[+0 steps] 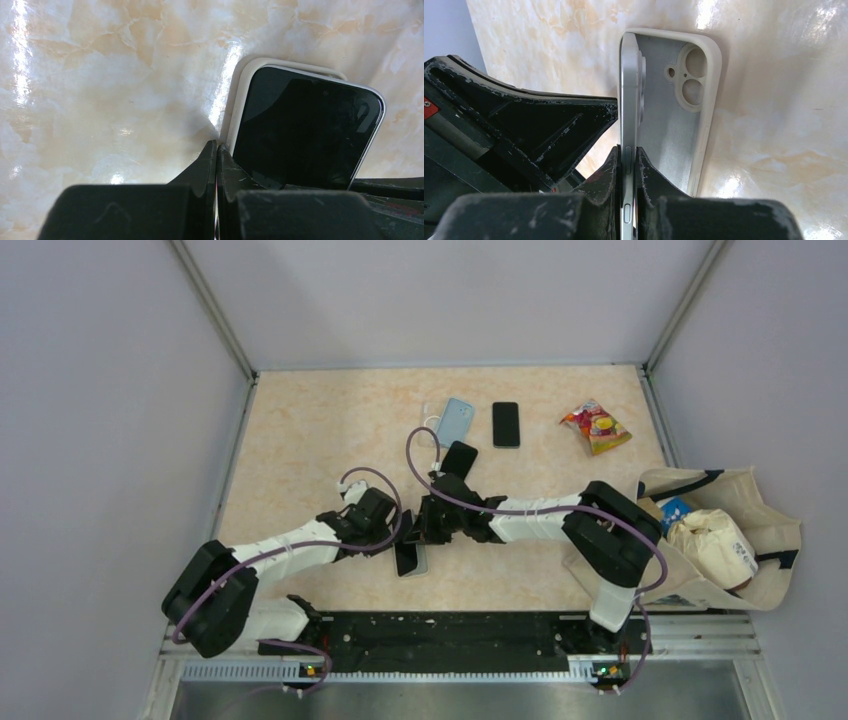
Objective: Put the phone into the phone case
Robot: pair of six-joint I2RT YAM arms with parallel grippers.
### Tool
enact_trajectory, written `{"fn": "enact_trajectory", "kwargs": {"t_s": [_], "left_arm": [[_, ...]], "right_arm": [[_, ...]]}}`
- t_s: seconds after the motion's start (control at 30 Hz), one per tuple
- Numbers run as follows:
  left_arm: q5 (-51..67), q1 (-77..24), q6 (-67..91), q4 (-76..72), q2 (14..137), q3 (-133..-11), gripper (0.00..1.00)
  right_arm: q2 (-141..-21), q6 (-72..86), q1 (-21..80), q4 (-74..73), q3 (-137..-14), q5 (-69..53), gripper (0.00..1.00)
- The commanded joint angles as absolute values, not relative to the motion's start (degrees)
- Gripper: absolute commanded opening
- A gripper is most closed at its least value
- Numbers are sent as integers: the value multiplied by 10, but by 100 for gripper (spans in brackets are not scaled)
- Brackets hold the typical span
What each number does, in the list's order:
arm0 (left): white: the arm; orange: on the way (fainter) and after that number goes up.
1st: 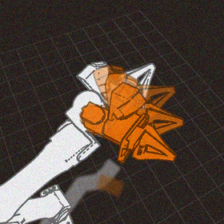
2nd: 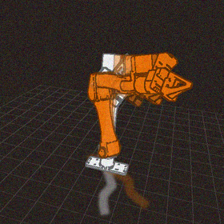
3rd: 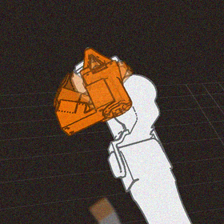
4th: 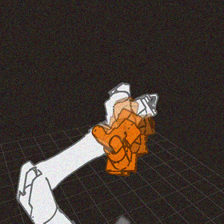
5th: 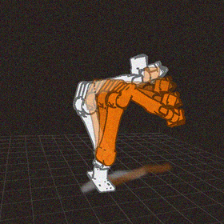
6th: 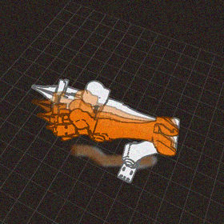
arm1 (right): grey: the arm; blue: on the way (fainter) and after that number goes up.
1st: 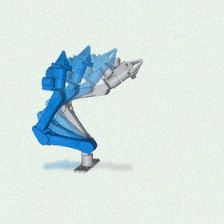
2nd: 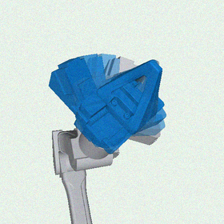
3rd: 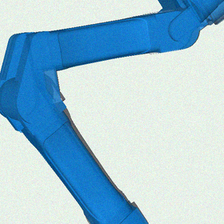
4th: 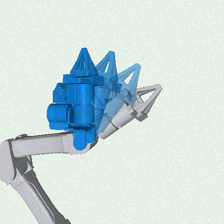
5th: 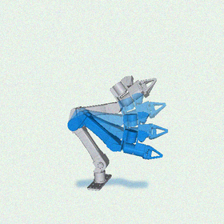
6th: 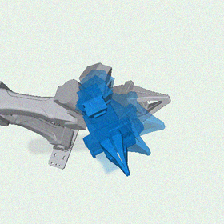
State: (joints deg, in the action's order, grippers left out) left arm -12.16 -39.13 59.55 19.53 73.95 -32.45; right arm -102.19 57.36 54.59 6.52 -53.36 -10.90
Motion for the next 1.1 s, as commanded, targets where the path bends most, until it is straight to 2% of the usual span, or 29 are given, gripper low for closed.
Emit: {"fn": "enact_trajectory", "kwargs": {"t_s": [0.0, 0.2, 0.37, 0.53, 1.07], "left_arm": [[-111, -390, 588, 197, 760, -312, 0], [-109, -390, 590, 199, 754, -313, 0], [-111, -390, 588, 203, 751, -315, 0], [-107, -390, 588, 203, 752, -317, 0], [-89, -390, 588, 199, 740, -309, 0]], "right_arm": [[-1044, 562, 554, 103, -525, -122, 0], [-1034, 535, 553, 55, -531, -82, 0], [-1019, 506, 554, -11, -568, -47, 19], [-1008, 497, 552, -49, -588, -36, 28], [-969, 477, 548, -130, -611, -3, 39]]}}
